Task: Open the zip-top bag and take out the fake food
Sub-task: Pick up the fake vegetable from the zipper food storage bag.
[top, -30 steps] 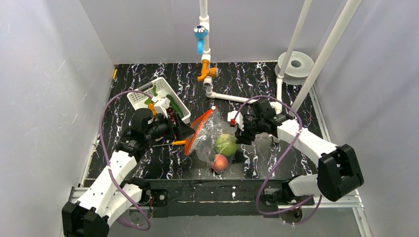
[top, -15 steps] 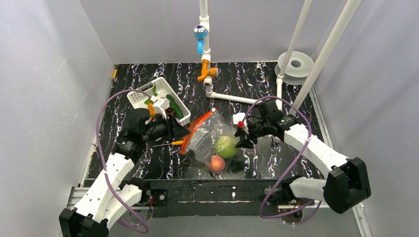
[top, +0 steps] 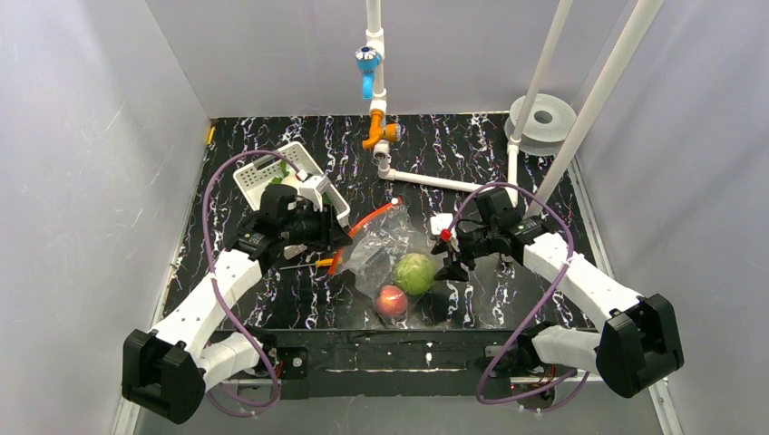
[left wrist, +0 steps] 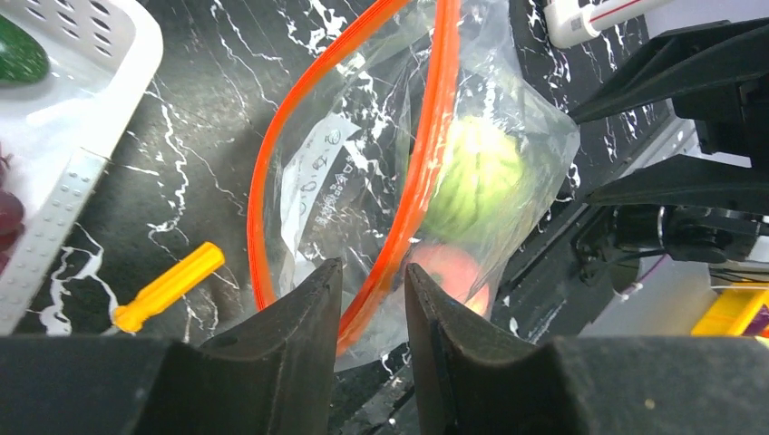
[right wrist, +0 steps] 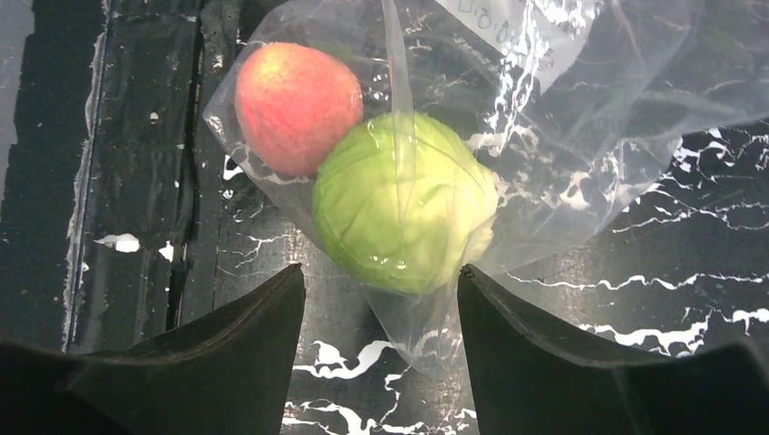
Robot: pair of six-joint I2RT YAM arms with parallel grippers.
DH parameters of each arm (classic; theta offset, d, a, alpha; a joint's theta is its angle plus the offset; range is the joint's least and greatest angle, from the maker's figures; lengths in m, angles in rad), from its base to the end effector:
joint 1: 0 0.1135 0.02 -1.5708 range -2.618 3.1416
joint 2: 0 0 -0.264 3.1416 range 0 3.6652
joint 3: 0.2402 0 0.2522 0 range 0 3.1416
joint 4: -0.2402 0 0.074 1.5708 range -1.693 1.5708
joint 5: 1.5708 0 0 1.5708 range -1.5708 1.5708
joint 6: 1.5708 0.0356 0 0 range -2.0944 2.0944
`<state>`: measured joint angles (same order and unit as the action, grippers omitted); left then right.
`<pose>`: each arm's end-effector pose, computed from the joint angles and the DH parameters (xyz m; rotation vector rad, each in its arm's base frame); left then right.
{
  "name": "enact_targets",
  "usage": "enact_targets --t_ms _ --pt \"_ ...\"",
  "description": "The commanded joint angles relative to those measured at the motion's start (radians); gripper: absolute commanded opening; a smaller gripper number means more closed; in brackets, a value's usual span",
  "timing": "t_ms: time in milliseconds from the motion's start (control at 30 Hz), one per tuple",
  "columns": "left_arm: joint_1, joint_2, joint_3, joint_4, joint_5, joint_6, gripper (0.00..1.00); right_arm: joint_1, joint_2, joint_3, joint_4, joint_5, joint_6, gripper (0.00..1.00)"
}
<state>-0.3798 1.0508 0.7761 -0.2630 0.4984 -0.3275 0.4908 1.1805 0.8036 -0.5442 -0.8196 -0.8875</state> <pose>0.2085 -0.1016 0.2800 0.3681 2.1483 -0.9393 0.1896 0.1308 0.2450 -1.6767 1.5200 0.8050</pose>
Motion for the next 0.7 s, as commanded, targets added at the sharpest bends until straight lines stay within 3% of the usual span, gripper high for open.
enact_targets --t_ms 0,167,367,667 --pt "-0.002 -0.001 0.045 0.025 -0.014 0.047 0.31 -0.02 -0.019 -0.003 0.035 0.016 0.013 0.68" --pt "-0.001 0.014 0.063 0.014 -0.044 0.071 0.34 -0.027 -0.008 -0.02 0.082 0.067 0.044 0.68" --pt "0.014 -0.082 0.082 0.055 -0.011 0.022 0.56 -0.009 0.032 -0.029 0.098 0.067 0.055 0.7" --pt "0.061 -0.055 0.059 -0.108 -0.197 -0.067 0.78 0.01 0.077 -0.018 0.124 0.159 0.08 0.5"
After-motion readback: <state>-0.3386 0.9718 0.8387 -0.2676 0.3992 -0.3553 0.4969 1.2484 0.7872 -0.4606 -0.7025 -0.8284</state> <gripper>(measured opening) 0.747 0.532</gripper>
